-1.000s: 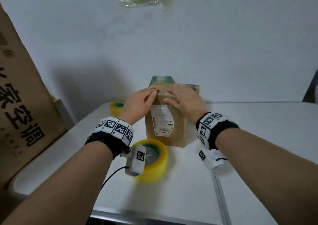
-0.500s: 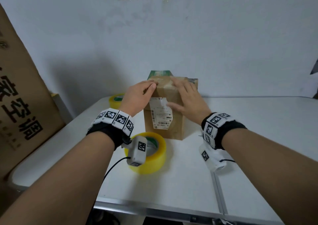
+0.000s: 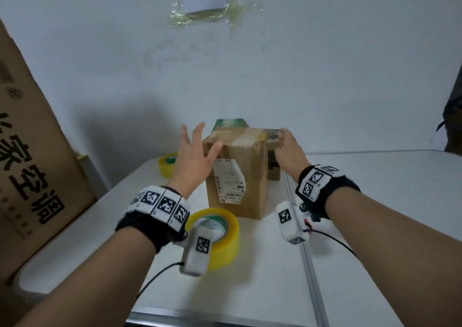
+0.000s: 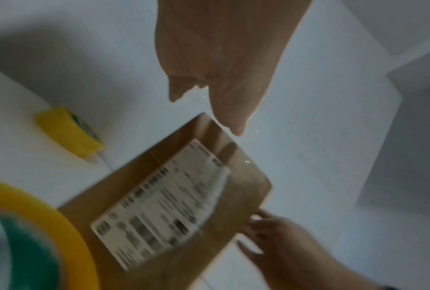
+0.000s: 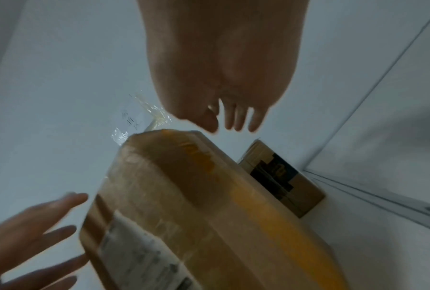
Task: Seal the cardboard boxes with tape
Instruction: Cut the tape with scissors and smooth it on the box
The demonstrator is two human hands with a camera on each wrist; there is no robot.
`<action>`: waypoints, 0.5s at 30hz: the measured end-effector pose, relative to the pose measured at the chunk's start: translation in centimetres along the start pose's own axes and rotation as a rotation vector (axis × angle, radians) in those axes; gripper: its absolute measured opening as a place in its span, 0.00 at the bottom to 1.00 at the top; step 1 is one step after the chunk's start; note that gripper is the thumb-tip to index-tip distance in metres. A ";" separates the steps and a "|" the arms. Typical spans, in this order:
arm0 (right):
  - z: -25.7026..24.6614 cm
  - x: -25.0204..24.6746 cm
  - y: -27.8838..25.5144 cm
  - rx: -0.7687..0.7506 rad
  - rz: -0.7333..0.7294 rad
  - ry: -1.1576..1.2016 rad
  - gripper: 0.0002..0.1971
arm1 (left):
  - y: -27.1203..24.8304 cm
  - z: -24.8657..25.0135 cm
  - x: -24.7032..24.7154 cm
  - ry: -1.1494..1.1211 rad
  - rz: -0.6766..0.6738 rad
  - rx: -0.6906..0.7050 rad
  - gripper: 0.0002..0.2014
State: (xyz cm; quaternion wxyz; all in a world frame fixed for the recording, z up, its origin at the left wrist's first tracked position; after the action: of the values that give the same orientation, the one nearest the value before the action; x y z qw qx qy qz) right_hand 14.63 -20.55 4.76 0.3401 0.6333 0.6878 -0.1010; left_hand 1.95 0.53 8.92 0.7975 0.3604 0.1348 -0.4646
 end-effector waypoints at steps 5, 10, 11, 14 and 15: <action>0.6 4.4 -0.5 0.064 -0.337 0.054 0.34 | -2.0 -1.0 4.6 -0.123 -0.226 -0.228 0.57; -1.9 1.3 -1.7 -0.135 -0.233 0.355 0.33 | -0.5 -2.0 3.0 -0.570 -0.154 -0.225 0.60; -2.5 0.8 -1.7 -0.167 -0.215 0.353 0.32 | -0.3 -2.0 2.9 -0.661 -0.170 -0.253 0.57; -4.0 1.4 -2.5 -0.208 -0.295 0.189 0.40 | -0.4 -1.6 3.6 -0.740 -0.240 -0.330 0.47; -4.1 2.1 -2.8 -0.198 -0.353 0.174 0.43 | -0.5 -1.5 3.8 -0.724 -0.241 -0.339 0.42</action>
State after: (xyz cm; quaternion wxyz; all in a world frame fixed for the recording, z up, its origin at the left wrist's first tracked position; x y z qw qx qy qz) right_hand 10.66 -17.06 5.75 0.3169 0.4729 0.8214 -0.0357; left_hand 3.75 -1.07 5.55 0.7815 0.0192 -0.0385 -0.6225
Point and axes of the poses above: each hand's wrist, its own y-axis towards the middle knuckle, its own x-axis out of the palm, z = x × y, the point moved 9 cm from there along y, towards the middle knuckle, and after that the axes turned 13 degrees about -y, right-handed, at the moved point
